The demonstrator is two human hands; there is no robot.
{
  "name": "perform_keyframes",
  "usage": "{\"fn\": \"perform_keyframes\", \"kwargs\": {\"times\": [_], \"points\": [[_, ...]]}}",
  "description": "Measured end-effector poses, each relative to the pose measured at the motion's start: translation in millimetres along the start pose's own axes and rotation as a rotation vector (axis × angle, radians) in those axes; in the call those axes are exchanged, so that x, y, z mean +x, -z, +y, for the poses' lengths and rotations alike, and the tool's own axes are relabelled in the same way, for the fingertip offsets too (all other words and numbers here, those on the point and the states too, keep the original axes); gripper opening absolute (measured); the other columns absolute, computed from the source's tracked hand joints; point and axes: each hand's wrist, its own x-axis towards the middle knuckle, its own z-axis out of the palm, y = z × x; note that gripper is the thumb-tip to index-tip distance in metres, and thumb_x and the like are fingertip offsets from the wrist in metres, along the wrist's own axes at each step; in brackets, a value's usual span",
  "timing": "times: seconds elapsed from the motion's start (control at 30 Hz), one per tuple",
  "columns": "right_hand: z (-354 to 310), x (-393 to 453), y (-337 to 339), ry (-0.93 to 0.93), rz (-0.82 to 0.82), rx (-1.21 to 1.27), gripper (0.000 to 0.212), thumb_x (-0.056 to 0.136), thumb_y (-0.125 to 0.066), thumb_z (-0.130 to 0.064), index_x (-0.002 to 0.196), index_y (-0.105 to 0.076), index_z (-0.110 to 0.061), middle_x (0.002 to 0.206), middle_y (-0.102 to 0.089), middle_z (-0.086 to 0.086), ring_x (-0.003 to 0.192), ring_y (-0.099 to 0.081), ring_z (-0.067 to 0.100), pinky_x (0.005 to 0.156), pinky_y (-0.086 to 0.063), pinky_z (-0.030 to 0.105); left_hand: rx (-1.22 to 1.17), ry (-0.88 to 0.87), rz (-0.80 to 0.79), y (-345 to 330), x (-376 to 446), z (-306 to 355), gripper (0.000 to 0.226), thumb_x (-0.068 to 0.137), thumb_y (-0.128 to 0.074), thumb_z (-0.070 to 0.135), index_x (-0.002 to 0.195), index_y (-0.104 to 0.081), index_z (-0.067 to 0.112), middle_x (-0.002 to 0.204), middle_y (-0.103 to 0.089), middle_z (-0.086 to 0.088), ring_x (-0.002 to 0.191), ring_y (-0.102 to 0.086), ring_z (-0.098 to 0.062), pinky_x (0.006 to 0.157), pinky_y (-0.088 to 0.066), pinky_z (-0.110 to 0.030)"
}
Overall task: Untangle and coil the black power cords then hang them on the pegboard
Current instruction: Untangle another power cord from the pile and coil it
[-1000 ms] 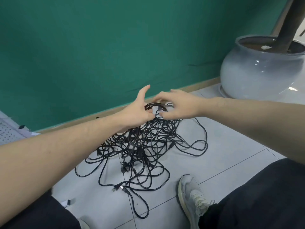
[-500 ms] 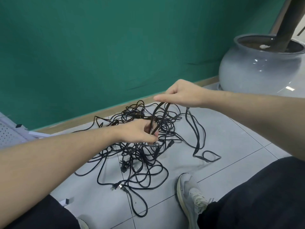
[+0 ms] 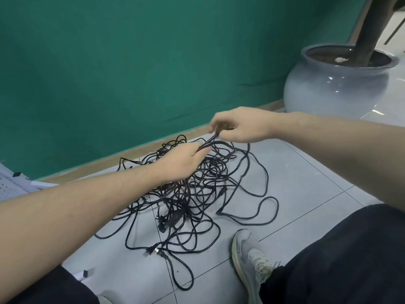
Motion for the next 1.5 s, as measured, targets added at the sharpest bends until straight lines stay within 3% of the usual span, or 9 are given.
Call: {"fn": "perform_keyframes", "kwargs": {"times": [0.3,0.5,0.63,0.77,0.93,1.0,1.1,1.23,1.5], "points": [[-8,11,-20,-0.196,-0.098,0.356,0.053,0.105,-0.036,-0.054,0.088,-0.065,-0.013,0.053,-0.060,0.007,0.061,-0.064,0.022,0.077,-0.056,0.033,-0.127,0.061,0.143,-3,9,15,0.040,0.105,-0.050,0.039,0.076,-0.061,0.015,0.051,-0.039,0.008,0.040,-0.035,-0.008,0.048,-0.027,-0.030],[7,1,-1,-0.018,0.045,-0.008,0.057,0.099,-0.056,-0.038,0.053,-0.031,-0.017,0.048,-0.024,-0.004,0.048,-0.024,0.015,0.055,-0.025,0.036,-0.171,-0.012,-0.211,-9,4,-6,0.032,0.096,-0.065,0.047,0.084,-0.061,0.018,0.062,-0.061,0.012,0.049,-0.048,0.000,0.050,-0.037,-0.016],[28,-9,7,-0.047,-0.107,-0.194,0.056,0.095,-0.057,-0.051,0.059,-0.041,-0.011,0.048,-0.030,-0.004,0.051,-0.028,0.016,0.056,-0.030,0.034,0.145,0.029,-0.443,-23,1,-43,0.034,0.106,-0.048,0.045,0.090,-0.063,0.018,0.077,-0.066,0.009,0.060,-0.053,0.002,0.063,-0.041,-0.020],[51,-16,6,-0.176,-0.192,-0.303,0.053,0.098,-0.049,-0.059,0.067,-0.058,-0.017,0.059,-0.055,-0.006,0.064,-0.051,0.019,0.059,-0.039,0.028,0.051,0.076,-0.364,-20,1,-59,0.039,0.108,-0.041,0.042,0.091,-0.062,0.014,0.071,-0.064,0.008,0.054,-0.052,0.004,0.064,-0.044,-0.018],[68,-23,-6,-0.307,-0.283,-0.341,0.028,0.100,-0.054,-0.042,0.122,-0.062,-0.026,0.119,-0.066,-0.005,0.100,-0.056,0.019,0.094,-0.045,0.031,0.033,-0.004,-0.261,-20,5,-40,0.029,0.110,-0.041,0.032,0.101,-0.065,0.020,0.082,-0.061,0.007,0.074,-0.054,0.008,0.076,-0.043,-0.016],[63,-22,-9,-0.269,-0.262,-0.185,0.037,0.099,-0.056,-0.026,0.136,-0.054,-0.026,0.130,-0.061,-0.003,0.114,-0.057,0.019,0.104,-0.041,0.030,-0.035,-0.013,-0.176,-19,9,-27,0.022,0.109,-0.042,0.034,0.111,-0.062,0.025,0.092,-0.066,0.002,0.081,-0.059,-0.010,0.086,-0.049,-0.031],[43,-12,-15,-0.147,-0.170,0.052,0.037,0.096,-0.056,-0.017,0.132,-0.059,-0.025,0.127,-0.064,-0.004,0.120,-0.058,0.015,0.109,-0.041,0.031,-0.223,0.021,-0.097,-15,15,-11,0.013,0.108,-0.044,0.033,0.119,-0.044,0.027,0.068,-0.051,0.004,0.050,-0.040,-0.012,0.056,-0.038,-0.029],[20,3,-26,-0.080,-0.200,0.141,0.006,0.097,-0.059,-0.026,0.097,-0.066,-0.026,0.093,-0.068,-0.005,0.086,-0.062,0.012,0.085,-0.049,0.030,-0.382,-0.028,-0.041,-4,18,2,0.018,0.103,-0.050,0.017,0.113,-0.036,0.025,0.062,-0.051,0.013,0.048,-0.032,-0.009,0.051,-0.031,-0.028],[4,-6,-14,0.004,-0.091,0.306,0.054,0.090,-0.070,-0.049,0.062,-0.042,-0.012,0.066,-0.027,0.006,0.062,-0.025,0.020,0.056,-0.020,0.031,-0.055,-0.031,-0.199,-12,8,-30,0.012,0.105,-0.051,0.031,0.095,-0.058,0.028,0.082,-0.068,0.008,0.077,-0.062,-0.019,0.076,-0.048,-0.032]]}}
